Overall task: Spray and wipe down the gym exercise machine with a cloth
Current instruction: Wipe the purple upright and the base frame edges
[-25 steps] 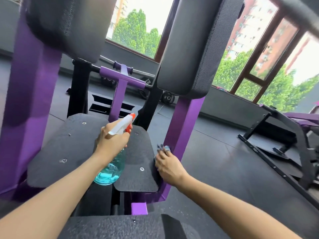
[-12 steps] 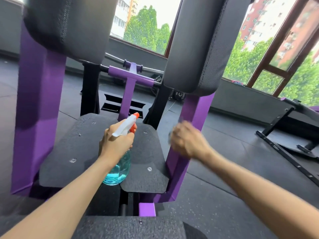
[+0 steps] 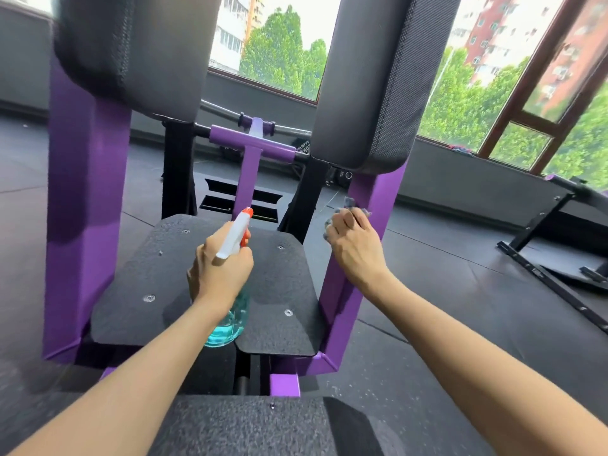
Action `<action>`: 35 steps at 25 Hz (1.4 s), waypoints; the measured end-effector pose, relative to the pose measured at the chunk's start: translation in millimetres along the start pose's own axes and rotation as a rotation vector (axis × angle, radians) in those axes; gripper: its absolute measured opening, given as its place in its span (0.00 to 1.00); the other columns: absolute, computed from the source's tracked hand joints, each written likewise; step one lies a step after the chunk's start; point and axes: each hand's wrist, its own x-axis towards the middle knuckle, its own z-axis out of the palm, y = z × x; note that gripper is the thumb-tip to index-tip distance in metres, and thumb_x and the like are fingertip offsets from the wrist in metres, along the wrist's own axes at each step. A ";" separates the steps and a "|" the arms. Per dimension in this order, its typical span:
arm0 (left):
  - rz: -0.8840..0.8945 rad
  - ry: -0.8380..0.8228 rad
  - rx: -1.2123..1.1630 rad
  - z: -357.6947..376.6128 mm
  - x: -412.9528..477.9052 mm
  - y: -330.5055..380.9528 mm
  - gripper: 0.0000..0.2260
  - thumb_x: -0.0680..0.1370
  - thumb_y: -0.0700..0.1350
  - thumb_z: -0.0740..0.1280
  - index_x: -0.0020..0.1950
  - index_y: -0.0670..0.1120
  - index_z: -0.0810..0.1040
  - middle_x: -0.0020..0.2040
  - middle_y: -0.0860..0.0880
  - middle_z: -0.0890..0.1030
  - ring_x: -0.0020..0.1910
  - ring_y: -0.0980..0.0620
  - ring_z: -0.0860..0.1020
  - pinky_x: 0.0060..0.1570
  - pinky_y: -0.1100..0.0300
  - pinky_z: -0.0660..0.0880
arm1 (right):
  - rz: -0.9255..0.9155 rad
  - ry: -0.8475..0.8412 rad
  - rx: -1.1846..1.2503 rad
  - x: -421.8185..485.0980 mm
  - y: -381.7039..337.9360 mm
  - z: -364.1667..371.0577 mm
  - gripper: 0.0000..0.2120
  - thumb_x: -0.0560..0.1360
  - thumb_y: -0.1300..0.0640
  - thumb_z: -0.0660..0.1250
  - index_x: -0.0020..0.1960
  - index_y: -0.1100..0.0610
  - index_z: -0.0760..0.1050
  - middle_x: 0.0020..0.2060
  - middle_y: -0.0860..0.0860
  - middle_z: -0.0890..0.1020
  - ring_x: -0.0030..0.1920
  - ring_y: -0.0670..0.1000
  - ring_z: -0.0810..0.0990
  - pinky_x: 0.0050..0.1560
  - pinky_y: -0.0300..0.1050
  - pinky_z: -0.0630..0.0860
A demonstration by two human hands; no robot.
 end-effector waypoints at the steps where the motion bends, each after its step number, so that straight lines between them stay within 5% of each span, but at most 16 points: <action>1: -0.002 0.033 0.009 -1.3 -3.5 2.5 0.08 0.74 0.38 0.63 0.44 0.52 0.73 0.43 0.44 0.80 0.44 0.38 0.76 0.44 0.52 0.73 | 0.031 0.050 0.006 9.4 -1.3 -10.1 0.05 0.71 0.65 0.66 0.39 0.64 0.80 0.39 0.60 0.81 0.47 0.58 0.76 0.55 0.53 0.64; 7: 0.062 0.238 0.180 -18.1 -17.4 -5.6 0.17 0.75 0.45 0.67 0.60 0.42 0.67 0.57 0.43 0.72 0.55 0.41 0.76 0.55 0.48 0.68 | 0.182 -0.154 0.294 -13.1 -53.9 -30.3 0.12 0.80 0.51 0.57 0.56 0.51 0.77 0.53 0.52 0.78 0.56 0.56 0.74 0.55 0.49 0.63; 10: 0.023 0.240 0.377 -33.7 -4.6 -14.3 0.25 0.75 0.47 0.68 0.66 0.40 0.62 0.60 0.42 0.67 0.56 0.41 0.74 0.50 0.48 0.70 | 0.192 -0.073 0.423 -11.1 -70.5 -43.4 0.12 0.81 0.51 0.57 0.54 0.53 0.78 0.52 0.53 0.78 0.54 0.57 0.74 0.51 0.50 0.65; 13: -0.099 0.255 0.267 -46.7 2.3 -8.1 0.23 0.74 0.43 0.70 0.63 0.38 0.63 0.61 0.40 0.67 0.52 0.37 0.77 0.38 0.53 0.68 | 0.246 -0.067 0.521 -5.4 -69.2 -55.9 0.14 0.81 0.50 0.56 0.52 0.55 0.79 0.50 0.54 0.79 0.53 0.59 0.74 0.45 0.48 0.62; 20: -0.086 0.213 0.352 -82.7 21.7 -18.6 0.23 0.75 0.40 0.65 0.67 0.37 0.63 0.61 0.39 0.67 0.60 0.41 0.70 0.42 0.57 0.64 | 0.313 -0.026 0.747 0.2 -80.8 -75.1 0.14 0.81 0.52 0.57 0.50 0.56 0.79 0.49 0.55 0.79 0.51 0.58 0.77 0.45 0.48 0.68; 23: -0.019 0.205 0.258 -115.2 6.7 -32.4 0.18 0.73 0.38 0.67 0.60 0.37 0.66 0.55 0.41 0.68 0.53 0.42 0.70 0.44 0.58 0.63 | 0.479 -0.060 1.126 12.8 -107.9 -74.4 0.13 0.81 0.53 0.58 0.44 0.54 0.79 0.39 0.53 0.80 0.41 0.50 0.78 0.42 0.39 0.70; 27: 0.073 0.171 0.181 -170.2 -4.8 -60.5 0.13 0.71 0.37 0.69 0.48 0.41 0.66 0.47 0.44 0.70 0.44 0.45 0.70 0.37 0.58 0.56 | 0.962 -0.341 1.908 57.3 -172.1 -52.5 0.12 0.76 0.52 0.62 0.48 0.58 0.80 0.38 0.54 0.81 0.33 0.53 0.79 0.34 0.40 0.74; 29: 0.124 0.190 0.173 -194.7 -2.3 -69.2 0.13 0.69 0.38 0.69 0.48 0.40 0.67 0.47 0.42 0.73 0.43 0.42 0.72 0.37 0.55 0.59 | 0.946 -0.435 2.251 95.3 -223.9 -67.7 0.10 0.74 0.55 0.61 0.38 0.59 0.75 0.32 0.53 0.76 0.24 0.49 0.73 0.25 0.35 0.70; 31: 0.164 0.206 0.171 -213.2 6.5 -70.3 0.14 0.68 0.38 0.69 0.48 0.37 0.69 0.47 0.41 0.74 0.43 0.40 0.74 0.39 0.53 0.66 | 0.739 -0.352 2.255 116.5 -289.9 -92.4 0.10 0.70 0.53 0.59 0.48 0.55 0.75 0.44 0.56 0.76 0.36 0.51 0.80 0.35 0.43 0.78; 32: 0.175 0.220 0.165 -221.8 12.8 -70.9 0.14 0.68 0.37 0.70 0.49 0.37 0.69 0.47 0.40 0.75 0.44 0.39 0.74 0.42 0.51 0.69 | 0.646 -0.293 2.067 118.6 -326.3 -91.7 0.19 0.73 0.53 0.59 0.63 0.55 0.71 0.58 0.58 0.74 0.54 0.54 0.79 0.55 0.50 0.76; 33: 0.170 0.236 0.149 -229.3 19.0 -70.9 0.14 0.68 0.38 0.70 0.49 0.37 0.69 0.47 0.40 0.75 0.44 0.39 0.75 0.44 0.48 0.72 | 0.633 -0.194 1.868 113.5 -353.1 -91.9 0.26 0.78 0.54 0.59 0.74 0.57 0.59 0.70 0.58 0.65 0.69 0.55 0.67 0.70 0.50 0.63; 35: 0.146 0.237 0.121 -241.0 26.1 -71.0 0.15 0.67 0.39 0.69 0.50 0.38 0.69 0.47 0.40 0.76 0.43 0.38 0.76 0.46 0.43 0.76 | 0.617 0.032 1.569 118.3 -357.5 -88.5 0.30 0.80 0.60 0.58 0.77 0.63 0.47 0.74 0.61 0.55 0.75 0.57 0.54 0.73 0.47 0.49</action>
